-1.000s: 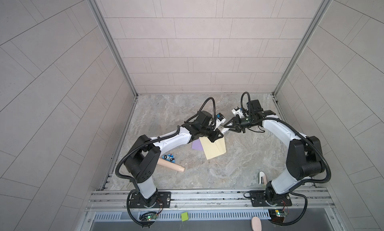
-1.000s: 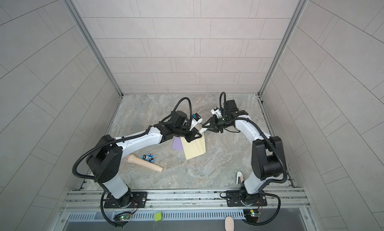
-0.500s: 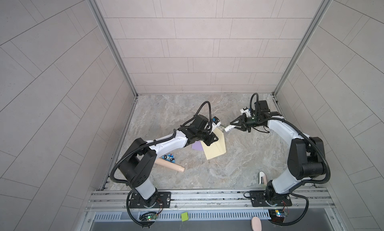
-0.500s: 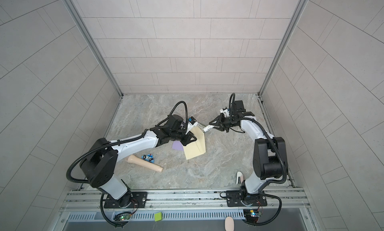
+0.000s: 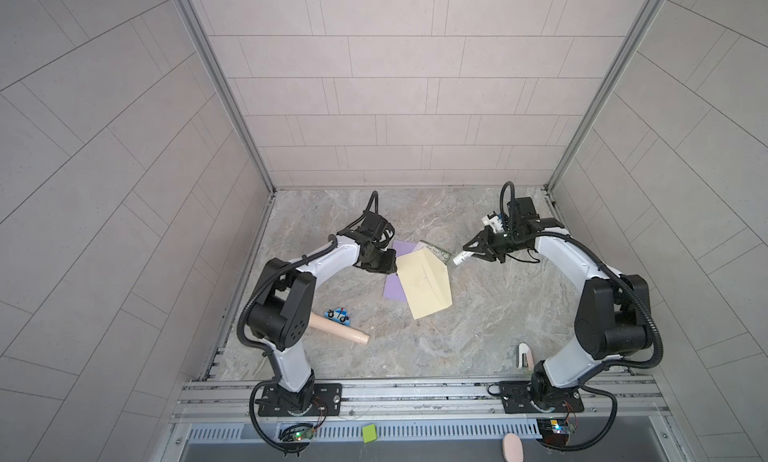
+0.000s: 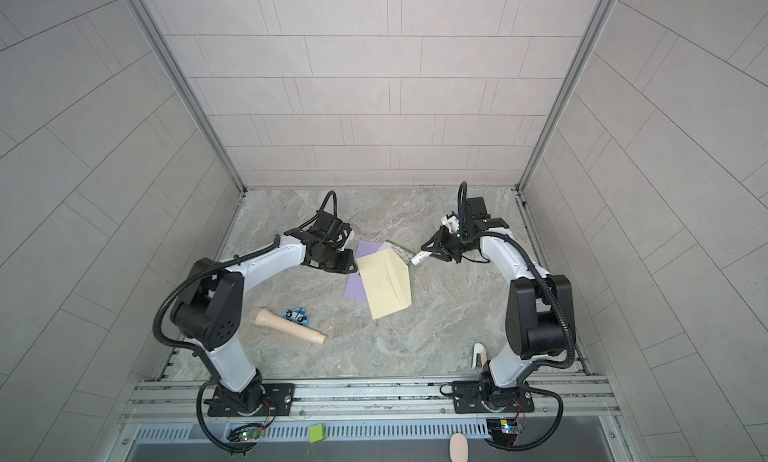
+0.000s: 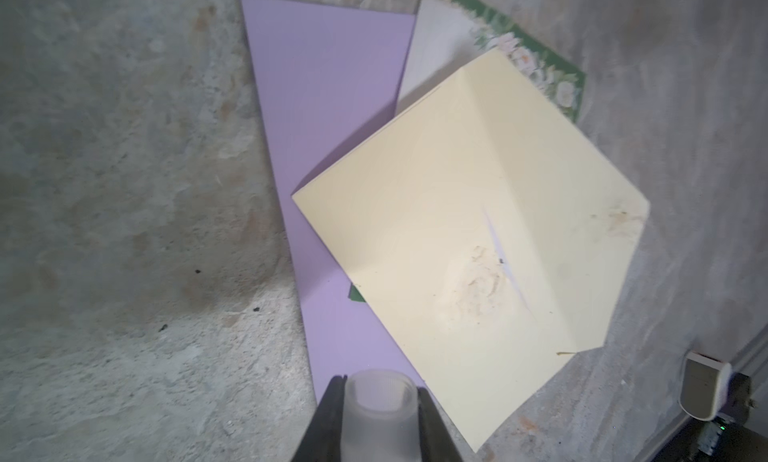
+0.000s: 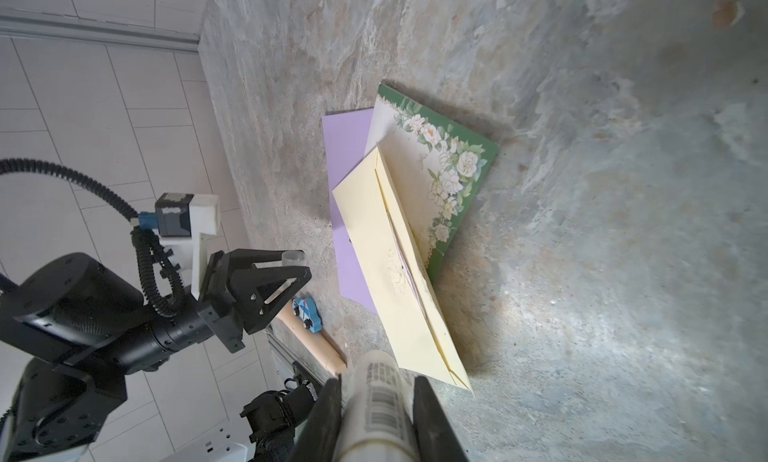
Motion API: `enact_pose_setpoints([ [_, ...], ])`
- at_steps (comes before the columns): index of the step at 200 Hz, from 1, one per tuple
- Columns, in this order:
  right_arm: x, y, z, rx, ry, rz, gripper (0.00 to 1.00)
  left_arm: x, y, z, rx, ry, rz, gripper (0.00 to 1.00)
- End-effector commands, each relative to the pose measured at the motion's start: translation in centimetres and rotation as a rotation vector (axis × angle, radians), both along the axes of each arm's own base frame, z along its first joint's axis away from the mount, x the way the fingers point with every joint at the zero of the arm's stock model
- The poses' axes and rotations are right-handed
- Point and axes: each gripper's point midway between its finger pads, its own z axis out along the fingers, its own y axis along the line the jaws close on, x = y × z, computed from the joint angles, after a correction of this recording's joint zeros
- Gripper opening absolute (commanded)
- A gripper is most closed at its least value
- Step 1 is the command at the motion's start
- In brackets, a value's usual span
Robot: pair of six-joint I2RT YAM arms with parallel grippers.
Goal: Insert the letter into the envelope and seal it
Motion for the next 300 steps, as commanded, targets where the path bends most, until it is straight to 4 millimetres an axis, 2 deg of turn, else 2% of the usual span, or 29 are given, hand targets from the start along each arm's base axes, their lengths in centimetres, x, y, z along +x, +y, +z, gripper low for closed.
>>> enact_pose_setpoints([
  [1, -0.5, 0.0, -0.8, -0.054, 0.019, 0.029, 0.00, -4.3, 2.6, -1.5, 0.171, 0.255, 0.014, 0.05],
  [28, -0.7, 0.2, -1.1, -0.069, 0.023, 0.041, 0.00, -4.8, 4.1, -1.7, 0.262, 0.366, 0.034, 0.12],
  [48, -0.9, 0.2, -1.2, -0.073, 0.023, 0.047, 0.00, -4.9, 4.4, -1.8, 0.260, 0.424, 0.052, 0.15],
  [92, -1.3, 0.1, -1.3, -0.080, 0.018, 0.053, 0.00, -4.6, 6.3, -2.6, 0.318, 0.497, 0.041, 0.21],
  [116, -1.5, 0.1, -1.3, -0.081, 0.011, 0.050, 0.00, -4.1, 8.2, -3.2, 0.446, 0.498, -0.010, 0.24],
  [130, -1.5, 0.0, -1.1, -0.082, 0.006, 0.047, 0.00, -3.8, 8.5, -3.5, 0.478, 0.501, -0.023, 0.28],
  [168, -1.4, 0.1, -0.6, -0.080, -0.007, 0.045, 0.00, -2.8, 7.9, -3.9, 0.469, 0.499, -0.028, 0.38],
  [192, -1.4, 0.1, -0.5, -0.079, -0.009, 0.047, 0.00, -2.1, 7.4, -3.9, 0.452, 0.490, -0.026, 0.48],
  [250, -1.6, 0.3, -0.2, -0.079, -0.023, 0.061, 0.00, -0.4, 6.1, -3.0, 0.399, 0.447, -0.033, 0.50],
  [277, -1.7, 0.7, 0.4, -0.089, -0.051, 0.077, 0.00, 0.8, 5.2, -1.3, 0.350, 0.371, -0.027, 0.50],
  [300, -1.6, 1.5, 1.0, -0.089, -0.076, 0.104, 0.00, 1.5, 1.6, 2.2, 0.207, 0.193, -0.115, 0.51],
])
